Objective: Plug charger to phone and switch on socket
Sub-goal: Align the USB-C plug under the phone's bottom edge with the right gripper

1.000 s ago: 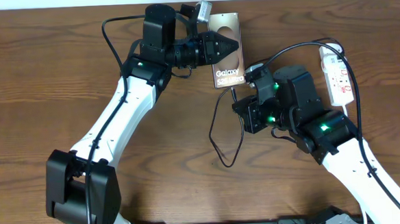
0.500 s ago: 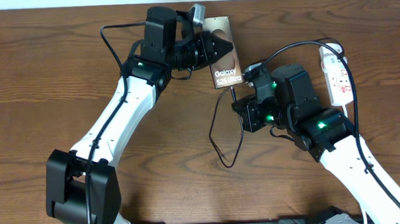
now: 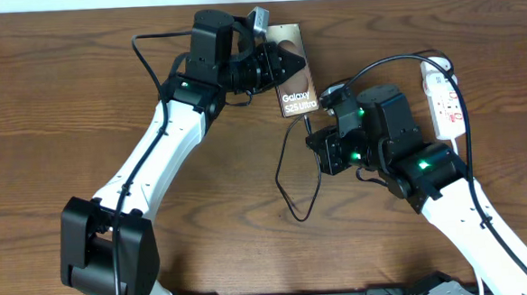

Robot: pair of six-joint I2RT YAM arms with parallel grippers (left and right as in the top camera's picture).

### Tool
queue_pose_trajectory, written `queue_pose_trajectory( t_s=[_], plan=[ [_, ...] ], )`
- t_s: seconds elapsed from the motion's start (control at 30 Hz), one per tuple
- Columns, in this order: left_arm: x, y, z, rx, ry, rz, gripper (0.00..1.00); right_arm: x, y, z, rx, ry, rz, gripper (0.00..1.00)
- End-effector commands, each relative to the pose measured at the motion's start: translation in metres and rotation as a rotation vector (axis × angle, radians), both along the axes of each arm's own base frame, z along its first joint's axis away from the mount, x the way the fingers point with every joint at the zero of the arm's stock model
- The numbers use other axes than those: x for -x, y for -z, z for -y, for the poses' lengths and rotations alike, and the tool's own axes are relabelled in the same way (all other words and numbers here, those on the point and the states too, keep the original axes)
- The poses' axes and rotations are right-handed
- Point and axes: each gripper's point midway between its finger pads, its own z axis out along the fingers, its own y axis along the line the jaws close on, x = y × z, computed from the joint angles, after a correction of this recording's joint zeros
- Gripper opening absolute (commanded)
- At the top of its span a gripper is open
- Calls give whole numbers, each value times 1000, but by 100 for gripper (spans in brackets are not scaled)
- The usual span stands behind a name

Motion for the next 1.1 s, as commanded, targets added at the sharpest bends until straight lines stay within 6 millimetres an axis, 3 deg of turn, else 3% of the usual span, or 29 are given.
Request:
queue_pose_trajectory(
  t_s=[0.0, 0.23, 1.07],
  plan=[
    [3, -22, 3, 20, 16, 53, 7, -1, -4, -1, -3, -5, 3, 1],
    [13, -17, 17, -4, 44, 63, 7, -2, -1, -1, 7, -12, -1, 1],
    [10, -15, 14, -50, 55, 147, 7, 6, 9, 2, 31, -12, -55, 1]
  ],
)
